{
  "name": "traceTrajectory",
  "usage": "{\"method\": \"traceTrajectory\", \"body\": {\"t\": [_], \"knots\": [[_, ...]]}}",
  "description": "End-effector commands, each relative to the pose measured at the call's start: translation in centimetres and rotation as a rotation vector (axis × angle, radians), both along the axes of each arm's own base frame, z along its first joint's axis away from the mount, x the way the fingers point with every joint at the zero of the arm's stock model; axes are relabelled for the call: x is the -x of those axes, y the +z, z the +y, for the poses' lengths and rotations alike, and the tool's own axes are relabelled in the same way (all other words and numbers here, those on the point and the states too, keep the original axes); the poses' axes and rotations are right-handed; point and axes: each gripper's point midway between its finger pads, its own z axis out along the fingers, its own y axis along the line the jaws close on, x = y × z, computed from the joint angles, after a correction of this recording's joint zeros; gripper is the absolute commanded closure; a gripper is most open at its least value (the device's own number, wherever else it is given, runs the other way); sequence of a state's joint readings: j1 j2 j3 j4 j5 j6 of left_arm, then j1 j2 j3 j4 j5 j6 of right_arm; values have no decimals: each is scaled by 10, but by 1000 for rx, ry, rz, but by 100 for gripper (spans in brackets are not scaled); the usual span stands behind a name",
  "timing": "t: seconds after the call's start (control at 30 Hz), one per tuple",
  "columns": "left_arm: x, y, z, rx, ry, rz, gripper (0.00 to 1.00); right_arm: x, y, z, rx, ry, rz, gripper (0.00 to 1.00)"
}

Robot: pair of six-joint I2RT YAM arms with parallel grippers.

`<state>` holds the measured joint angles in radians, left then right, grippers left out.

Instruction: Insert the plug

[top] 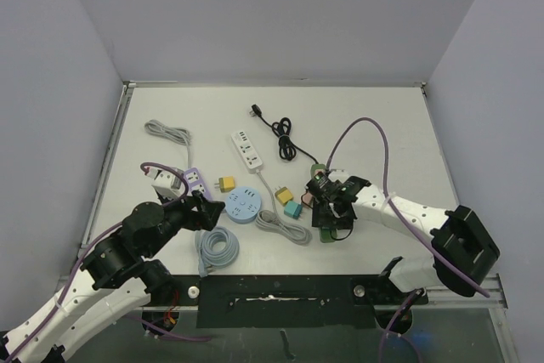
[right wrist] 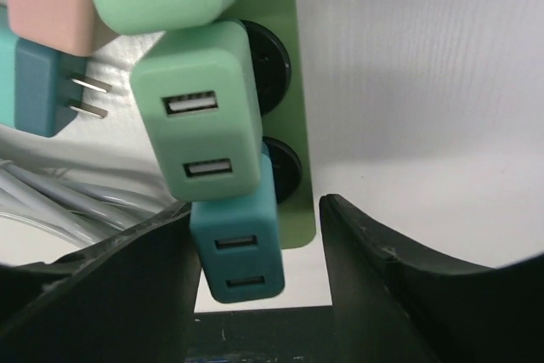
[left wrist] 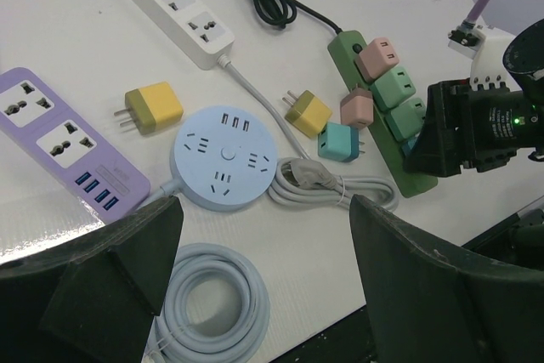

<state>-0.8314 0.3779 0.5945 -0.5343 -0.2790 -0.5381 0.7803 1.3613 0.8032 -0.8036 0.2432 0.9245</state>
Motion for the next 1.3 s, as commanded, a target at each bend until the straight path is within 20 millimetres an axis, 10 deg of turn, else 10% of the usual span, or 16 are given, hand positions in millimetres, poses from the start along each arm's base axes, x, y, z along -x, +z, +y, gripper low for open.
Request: {"method": "traceTrajectory", "body": {"t": [0.0,0.4,0.8,1.03,1.27], "knots": [[-3,15,-6,32,-15,-40,22,-5,24,-4,-5,-26,-56,44],[-4,11,-7,22,-11,-27,22,-14,33,8,-53,13,-88,56],[-6,11,-4,15,7,-28,22,0,-32,-15,53,5,32,100],[-6,11,-2,14,14,-31,22,12,-65,-29,143,-27,102,100],[-7,10,-3,7,13,-28,22,-8,-52,-37,196,-58,-1,100]]}}
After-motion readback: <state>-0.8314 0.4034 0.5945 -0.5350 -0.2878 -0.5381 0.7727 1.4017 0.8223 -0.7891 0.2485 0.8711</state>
